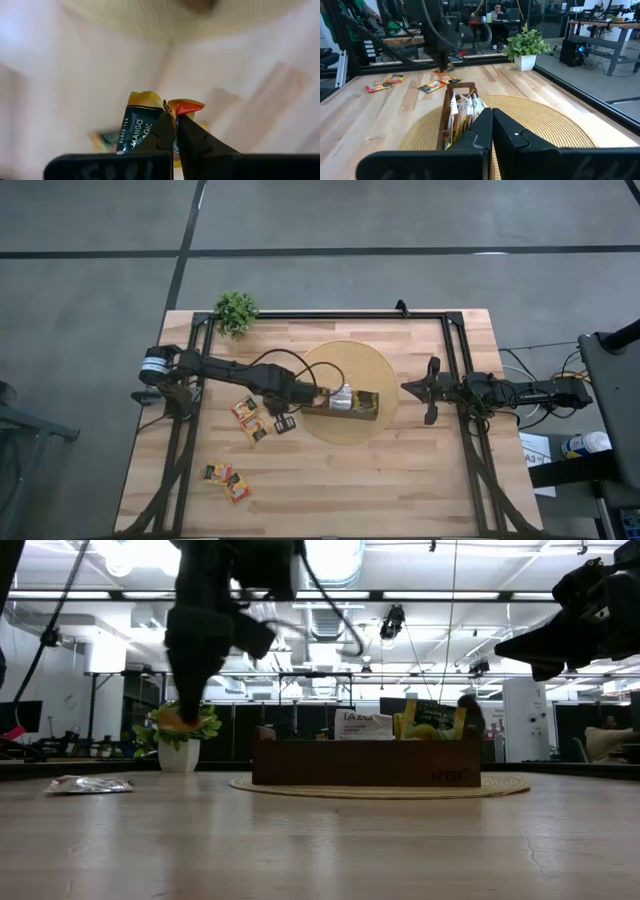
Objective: Pick & Place Tea
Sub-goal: Put the orange tea bag into the left section of the wooden organizer
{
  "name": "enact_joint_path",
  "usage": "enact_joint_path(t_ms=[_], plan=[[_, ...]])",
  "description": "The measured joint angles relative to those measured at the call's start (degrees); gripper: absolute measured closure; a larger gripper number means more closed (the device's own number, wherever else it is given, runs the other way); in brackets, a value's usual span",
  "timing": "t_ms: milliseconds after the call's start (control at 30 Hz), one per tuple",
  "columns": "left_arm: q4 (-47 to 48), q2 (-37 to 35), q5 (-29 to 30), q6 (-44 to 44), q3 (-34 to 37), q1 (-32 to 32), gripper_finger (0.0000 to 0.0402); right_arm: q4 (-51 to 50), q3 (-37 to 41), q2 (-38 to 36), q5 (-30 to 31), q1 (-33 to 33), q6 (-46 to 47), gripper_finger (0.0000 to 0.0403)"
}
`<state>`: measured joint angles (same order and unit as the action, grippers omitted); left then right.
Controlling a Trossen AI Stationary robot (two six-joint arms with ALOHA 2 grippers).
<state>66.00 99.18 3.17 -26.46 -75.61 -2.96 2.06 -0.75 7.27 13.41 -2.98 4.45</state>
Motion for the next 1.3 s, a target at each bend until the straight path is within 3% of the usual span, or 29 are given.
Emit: enact_joint_path(t_ms=[200,333,733,967,1300], plan=[[-2.3,0.0,12.8,12.4,-4.6,0.0,0.0396,0.0,0.0,0.0,0.0,0.0,0.0,0.0394],[-6.3,0.0,16.8,18.7,-5.9,0.1,0.0396,0.0,0.0,0.0,0.0,0.0,0.0,0.0394],[-17.4,0.4,15.6,32.4,-5.7,0.3,0.0396,0.0,0.0,0.0,0.0,0.0,0.0,0.0394],[-20.9,3.2,12.0,33.9,-5.4,0.6,0.0396,0.0,0.0,0.0,0.0,0.0,0.0,0.0394],[-22.9,8.8,12.3,34.4,-5.8,0.6,0.0396,0.0,0.0,0.0,0.0,0.0,0.0,0.0394]])
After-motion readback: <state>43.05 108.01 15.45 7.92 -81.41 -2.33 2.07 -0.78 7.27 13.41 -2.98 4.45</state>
